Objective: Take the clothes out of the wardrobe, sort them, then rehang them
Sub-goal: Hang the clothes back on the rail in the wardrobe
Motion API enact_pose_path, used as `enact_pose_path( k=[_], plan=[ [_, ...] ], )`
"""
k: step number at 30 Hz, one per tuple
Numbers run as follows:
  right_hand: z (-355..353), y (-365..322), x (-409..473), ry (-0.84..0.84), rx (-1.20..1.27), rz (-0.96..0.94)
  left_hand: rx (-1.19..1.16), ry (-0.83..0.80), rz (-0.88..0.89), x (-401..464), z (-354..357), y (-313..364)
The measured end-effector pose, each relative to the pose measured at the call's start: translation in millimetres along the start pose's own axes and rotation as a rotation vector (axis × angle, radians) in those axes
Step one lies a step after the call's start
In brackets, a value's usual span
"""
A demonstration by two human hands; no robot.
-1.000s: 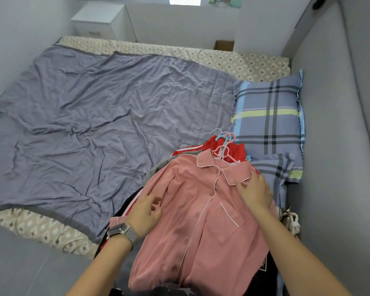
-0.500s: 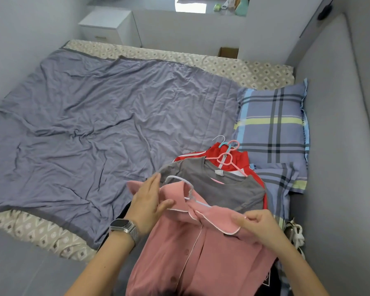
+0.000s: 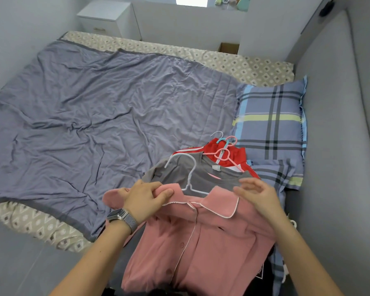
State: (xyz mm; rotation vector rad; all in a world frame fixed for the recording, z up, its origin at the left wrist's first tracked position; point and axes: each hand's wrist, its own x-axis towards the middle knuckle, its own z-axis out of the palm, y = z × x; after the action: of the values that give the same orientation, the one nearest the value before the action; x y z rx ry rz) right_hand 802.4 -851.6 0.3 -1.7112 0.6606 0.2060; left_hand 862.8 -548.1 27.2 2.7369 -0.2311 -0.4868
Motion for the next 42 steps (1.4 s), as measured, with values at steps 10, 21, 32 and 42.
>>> enact_pose_path(
  k=[10,21,32,42],
  plan=[
    [16,26,99,-0.043,-0.811,0.179,-0.064,-0.008,-0.035,-2,-4,-5],
    [23,43,101,-0.028,-0.779,0.115,-0.060,-0.065,0.078,-1,-4,-4],
    [25,38,68,-0.193,-0.483,-0.209,-0.032,-0.124,0.129,-7,-9,-14],
    [31,-13,-44,-0.434,0.011,-0.170,-0.044,-0.027,0.226,-25,-24,-47]
  ],
)
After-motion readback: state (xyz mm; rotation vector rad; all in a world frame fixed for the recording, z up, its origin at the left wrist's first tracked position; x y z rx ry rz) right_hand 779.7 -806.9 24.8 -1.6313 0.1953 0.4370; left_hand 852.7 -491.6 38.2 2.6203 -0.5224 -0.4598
